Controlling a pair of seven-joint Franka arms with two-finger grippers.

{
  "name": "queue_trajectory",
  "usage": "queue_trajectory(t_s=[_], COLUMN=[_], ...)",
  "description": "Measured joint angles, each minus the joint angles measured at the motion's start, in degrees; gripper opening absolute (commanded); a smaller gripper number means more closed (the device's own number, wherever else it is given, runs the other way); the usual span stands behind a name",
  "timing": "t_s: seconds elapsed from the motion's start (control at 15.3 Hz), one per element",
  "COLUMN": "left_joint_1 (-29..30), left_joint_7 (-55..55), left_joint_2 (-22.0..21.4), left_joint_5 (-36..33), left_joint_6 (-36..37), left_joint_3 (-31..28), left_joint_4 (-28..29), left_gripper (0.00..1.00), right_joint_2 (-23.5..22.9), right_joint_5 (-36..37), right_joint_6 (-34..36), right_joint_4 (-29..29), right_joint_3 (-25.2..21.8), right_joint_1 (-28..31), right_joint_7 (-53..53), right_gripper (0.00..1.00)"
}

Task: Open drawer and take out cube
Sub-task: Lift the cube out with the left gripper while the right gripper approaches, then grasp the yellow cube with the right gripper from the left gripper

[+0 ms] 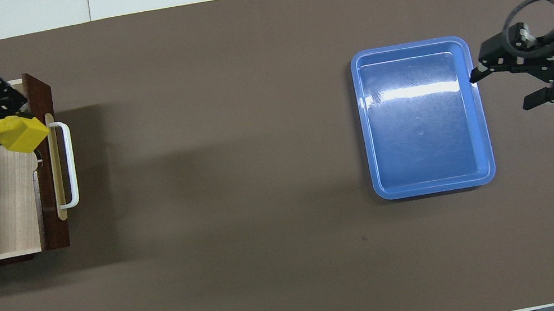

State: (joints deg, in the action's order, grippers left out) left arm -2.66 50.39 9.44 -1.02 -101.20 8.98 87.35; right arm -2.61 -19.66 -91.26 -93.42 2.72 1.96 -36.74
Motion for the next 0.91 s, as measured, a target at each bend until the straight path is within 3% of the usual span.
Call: queue_trajectory(t_s=[0.26,0.52,0.72,0.91], left_joint_1=[-11.35,-18.37,-24.09,-27.2], left_joint_7=[29.05,55.58,69.38,76.57], left_joint_2=[-0.53,-1.87,-1.31,-0.3], left_joint_5=[2.7,8.04,8.33,8.34], left_joint_6=[-0.36,-7.26,-14.34,-18.46], left_joint_3=[0.52,0.67,0.63,0.61], left_joint_4=[2.44,7.25,11.32,14.1], left_gripper=[0.0,0.0,0.0,0.0], right_joint_2=[-4.65,-9.09,-9.77,-9.82], right_joint_5=[-7.78,-16.21,-22.91,-26.19], right_joint_6=[-7.41,-18.69,-22.74,-23.65], right_joint_4=[-0.38,-3.34,-6.52,-8.92], right_joint_3=[0.06,0.16,0.15,0.16], right_joint_1=[-5.47,-12.15,-13.78,-14.99], right_joint_7=[-15.7,-26.1,-29.58,-31.13], right_gripper=[1.0,1.0,1.0,1.0])
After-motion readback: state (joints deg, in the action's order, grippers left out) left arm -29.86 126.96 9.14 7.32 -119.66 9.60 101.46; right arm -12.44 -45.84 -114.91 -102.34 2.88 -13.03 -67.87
